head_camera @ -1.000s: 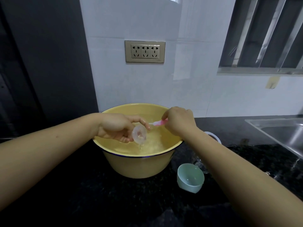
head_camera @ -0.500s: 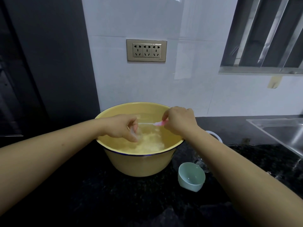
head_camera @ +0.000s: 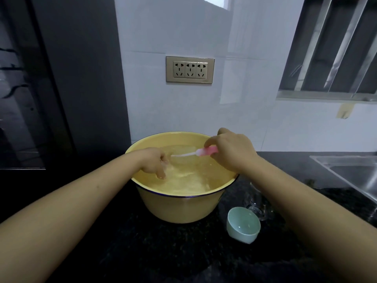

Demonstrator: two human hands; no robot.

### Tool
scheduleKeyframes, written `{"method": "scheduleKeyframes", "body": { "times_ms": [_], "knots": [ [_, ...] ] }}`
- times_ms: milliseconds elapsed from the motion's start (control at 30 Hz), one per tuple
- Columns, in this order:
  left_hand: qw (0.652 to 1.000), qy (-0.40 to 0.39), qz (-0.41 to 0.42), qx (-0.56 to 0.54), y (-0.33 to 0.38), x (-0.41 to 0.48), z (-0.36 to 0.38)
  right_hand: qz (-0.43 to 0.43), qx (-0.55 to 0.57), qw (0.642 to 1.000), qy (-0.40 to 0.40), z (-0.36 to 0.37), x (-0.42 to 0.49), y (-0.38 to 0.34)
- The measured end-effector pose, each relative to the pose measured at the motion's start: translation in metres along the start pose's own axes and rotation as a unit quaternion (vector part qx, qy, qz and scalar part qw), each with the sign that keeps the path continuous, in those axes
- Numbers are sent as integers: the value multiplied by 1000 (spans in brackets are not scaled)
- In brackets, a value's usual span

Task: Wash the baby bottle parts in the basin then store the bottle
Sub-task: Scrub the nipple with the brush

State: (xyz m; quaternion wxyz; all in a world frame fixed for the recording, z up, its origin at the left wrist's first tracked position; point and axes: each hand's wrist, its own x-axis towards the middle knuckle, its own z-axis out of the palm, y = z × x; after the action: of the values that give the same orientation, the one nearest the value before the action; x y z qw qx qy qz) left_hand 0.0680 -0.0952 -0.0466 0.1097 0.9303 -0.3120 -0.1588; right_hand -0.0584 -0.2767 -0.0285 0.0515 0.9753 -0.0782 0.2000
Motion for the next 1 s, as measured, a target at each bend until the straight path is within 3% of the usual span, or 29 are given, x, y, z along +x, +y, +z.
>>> {"method": "scheduleKeyframes", "body": {
  "times_ms": [267, 433, 667, 867, 1000],
  "knots": [
    [998, -16, 1, -68, -1, -2, -3, -77, -4, 996, 42, -32, -21, 1],
    [998, -14, 2, -61, 0, -6, -4, -98, 24, 989, 107, -27, -26, 7],
    [954, -64, 63, -286, -1, -12, -7, -57, 61, 995, 52, -22, -31, 18],
    [941, -36, 64, -331, 0, -17, -7, -80, 16, 996, 26, -26, -39, 21],
    [951, -1, 89, -295, 0, -16, -5, -111, 0, 994, -2, -29, -45, 18]
  ]
}}
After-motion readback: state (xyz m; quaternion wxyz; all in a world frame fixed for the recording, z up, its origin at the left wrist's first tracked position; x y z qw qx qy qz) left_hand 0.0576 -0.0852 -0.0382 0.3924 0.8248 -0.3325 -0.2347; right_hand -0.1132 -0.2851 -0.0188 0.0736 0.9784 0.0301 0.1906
